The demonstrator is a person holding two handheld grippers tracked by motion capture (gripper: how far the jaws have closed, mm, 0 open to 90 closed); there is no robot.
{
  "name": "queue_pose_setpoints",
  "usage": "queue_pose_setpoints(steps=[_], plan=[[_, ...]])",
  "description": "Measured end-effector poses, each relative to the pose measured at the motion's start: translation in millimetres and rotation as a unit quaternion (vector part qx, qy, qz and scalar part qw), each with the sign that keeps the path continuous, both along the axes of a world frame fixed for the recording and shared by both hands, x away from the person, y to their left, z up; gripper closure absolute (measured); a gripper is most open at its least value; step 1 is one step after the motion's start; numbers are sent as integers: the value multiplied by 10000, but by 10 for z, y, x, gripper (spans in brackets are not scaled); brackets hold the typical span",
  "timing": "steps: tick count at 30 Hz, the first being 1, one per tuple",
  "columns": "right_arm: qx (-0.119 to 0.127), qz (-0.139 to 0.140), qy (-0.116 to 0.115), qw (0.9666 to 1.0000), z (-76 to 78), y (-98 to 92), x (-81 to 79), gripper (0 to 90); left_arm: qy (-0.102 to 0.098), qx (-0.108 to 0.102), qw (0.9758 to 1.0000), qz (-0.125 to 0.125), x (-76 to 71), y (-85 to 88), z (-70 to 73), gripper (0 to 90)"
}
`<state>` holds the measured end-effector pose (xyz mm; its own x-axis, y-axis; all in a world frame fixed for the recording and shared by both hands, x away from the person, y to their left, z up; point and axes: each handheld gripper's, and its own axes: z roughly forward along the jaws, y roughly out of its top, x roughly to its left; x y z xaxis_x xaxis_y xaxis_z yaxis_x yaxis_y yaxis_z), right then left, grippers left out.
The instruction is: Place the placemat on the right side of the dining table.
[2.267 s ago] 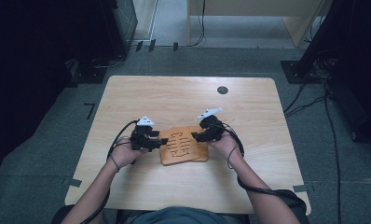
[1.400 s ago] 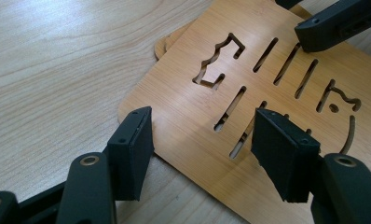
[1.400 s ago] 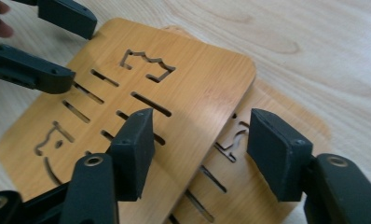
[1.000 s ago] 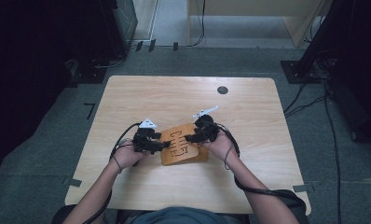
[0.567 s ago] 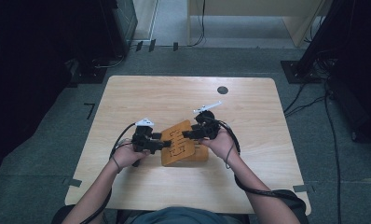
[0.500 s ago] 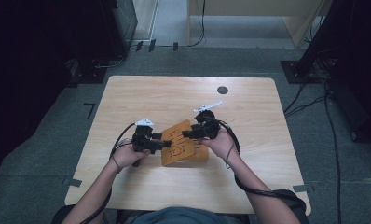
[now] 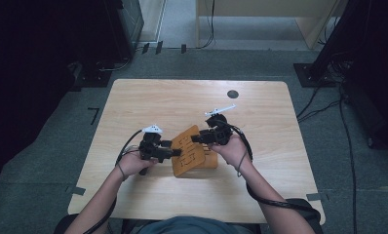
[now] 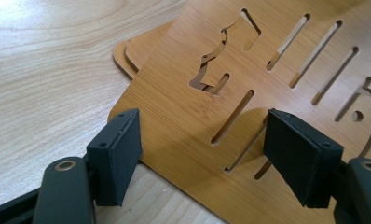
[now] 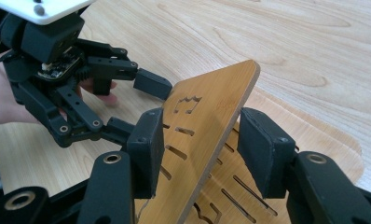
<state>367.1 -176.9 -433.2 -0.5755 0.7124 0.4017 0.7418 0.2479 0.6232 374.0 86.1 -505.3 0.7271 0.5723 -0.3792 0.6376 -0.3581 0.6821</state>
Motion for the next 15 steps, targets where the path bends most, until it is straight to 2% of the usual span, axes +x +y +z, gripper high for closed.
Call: queue_pose_setpoints(steps=[2,5,8,11,13,15], plan=[[146,-83,53,9998,-7,-11,3,521,6,-15,10000,-1,2,5,-3,264],[30,-274,28,9996,-57,-6,11,518,30,-58,10000,9,5,13,-9,265],[170,-448,48,9988,-100,-25,30,556,-2,-48,10000,-3,2,16,-11,265],[-22,-485,-82,9988,-113,-2,30,556,-23,-1,10000,-30,-2,14,-10,265],[-8,-523,-87,9986,-105,-3,28,624,-42,19,10000,-37,-8,9,-10,266],[100,-510,16,9986,-64,-28,33,679,-35,105,9999,-17,-10,6,-16,265]])
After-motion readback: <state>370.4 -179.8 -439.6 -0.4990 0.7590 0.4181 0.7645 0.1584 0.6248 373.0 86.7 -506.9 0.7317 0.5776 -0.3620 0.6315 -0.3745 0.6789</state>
